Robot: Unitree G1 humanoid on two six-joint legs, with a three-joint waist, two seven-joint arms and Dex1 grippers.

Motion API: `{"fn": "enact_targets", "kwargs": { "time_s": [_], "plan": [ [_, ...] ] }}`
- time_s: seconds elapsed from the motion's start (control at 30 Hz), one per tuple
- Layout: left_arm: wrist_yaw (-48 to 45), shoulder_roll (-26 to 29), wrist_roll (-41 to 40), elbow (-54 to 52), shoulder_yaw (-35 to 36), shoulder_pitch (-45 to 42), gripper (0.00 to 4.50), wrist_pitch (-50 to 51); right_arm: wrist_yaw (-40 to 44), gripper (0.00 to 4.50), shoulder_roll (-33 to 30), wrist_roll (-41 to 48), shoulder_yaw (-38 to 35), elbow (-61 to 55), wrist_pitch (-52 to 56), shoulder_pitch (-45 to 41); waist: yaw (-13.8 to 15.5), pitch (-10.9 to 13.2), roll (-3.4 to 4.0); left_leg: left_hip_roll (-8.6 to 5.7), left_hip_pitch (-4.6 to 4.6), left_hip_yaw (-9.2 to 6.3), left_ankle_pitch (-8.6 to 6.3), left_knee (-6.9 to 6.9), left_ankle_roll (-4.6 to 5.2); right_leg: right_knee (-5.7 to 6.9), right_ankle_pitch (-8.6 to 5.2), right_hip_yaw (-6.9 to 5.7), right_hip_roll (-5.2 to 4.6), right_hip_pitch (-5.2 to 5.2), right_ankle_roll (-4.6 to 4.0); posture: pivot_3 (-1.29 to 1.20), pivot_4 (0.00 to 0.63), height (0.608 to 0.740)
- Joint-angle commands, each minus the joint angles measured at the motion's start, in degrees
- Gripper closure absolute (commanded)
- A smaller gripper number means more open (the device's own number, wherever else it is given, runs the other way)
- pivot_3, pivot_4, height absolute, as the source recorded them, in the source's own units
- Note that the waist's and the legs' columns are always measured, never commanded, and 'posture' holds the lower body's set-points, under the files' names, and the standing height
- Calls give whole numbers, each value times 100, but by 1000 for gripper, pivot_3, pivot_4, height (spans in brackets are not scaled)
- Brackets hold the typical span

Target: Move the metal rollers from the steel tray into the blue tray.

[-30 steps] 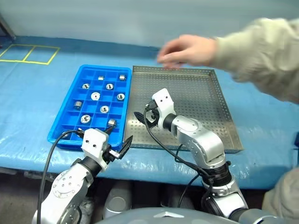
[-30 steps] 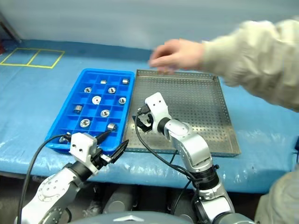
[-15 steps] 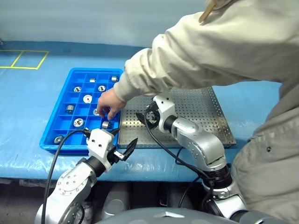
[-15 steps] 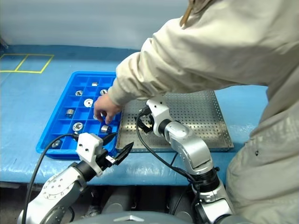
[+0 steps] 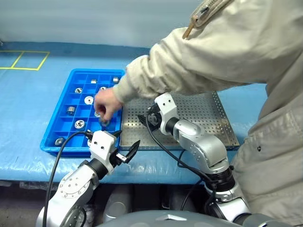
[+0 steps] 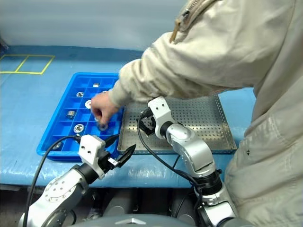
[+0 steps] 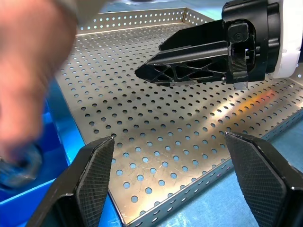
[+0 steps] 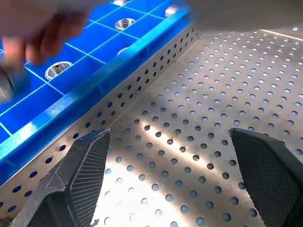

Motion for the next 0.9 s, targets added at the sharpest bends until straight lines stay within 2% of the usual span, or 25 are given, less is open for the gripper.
{"fn": "enact_targets", "kwargs": {
  "time_s": [0.03,0.9],
  "plan": [
    [-13,15,-43,-70,-35,-22,428,-14,-21,231,28,29,-14,-172,20,12,0,0,0,0,0,0,0,0,0,0,0,0,0,0,0,257,150,740],
    [-113,38,-66,-59,-165,-125,428,99,-61,231,42,23,68,-245,74,104,-6,0,0,0,0,1,0,0,0,0,0,1,-1,-1,0,247,150,740]
  ]
}}
